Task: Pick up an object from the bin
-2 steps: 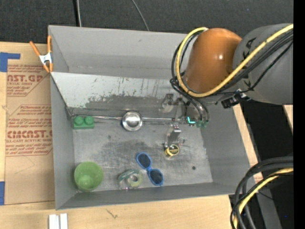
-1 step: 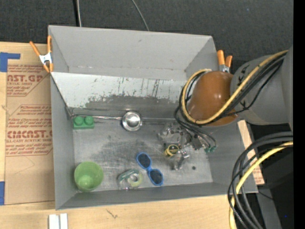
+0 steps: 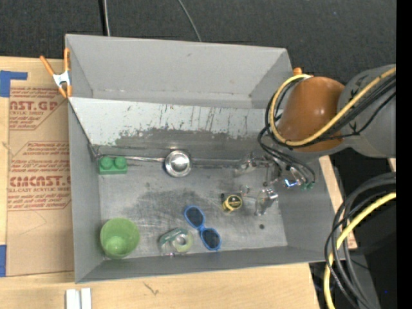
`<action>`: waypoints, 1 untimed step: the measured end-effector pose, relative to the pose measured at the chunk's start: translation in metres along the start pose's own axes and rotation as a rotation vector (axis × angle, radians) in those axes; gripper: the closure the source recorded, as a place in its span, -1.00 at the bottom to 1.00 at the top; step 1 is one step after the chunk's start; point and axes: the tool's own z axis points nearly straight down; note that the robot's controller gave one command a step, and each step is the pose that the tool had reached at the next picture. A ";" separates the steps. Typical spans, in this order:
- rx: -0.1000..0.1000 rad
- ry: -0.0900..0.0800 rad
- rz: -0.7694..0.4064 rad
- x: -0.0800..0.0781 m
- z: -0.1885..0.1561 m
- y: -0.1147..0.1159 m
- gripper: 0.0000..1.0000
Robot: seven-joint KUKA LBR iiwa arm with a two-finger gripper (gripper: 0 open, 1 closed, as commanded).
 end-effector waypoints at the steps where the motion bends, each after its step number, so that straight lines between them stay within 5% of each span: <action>1: -0.007 0.005 0.050 0.010 -0.011 0.042 -1.00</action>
Offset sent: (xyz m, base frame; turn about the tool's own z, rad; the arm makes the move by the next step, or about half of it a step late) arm -0.0218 0.0344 0.0107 0.0525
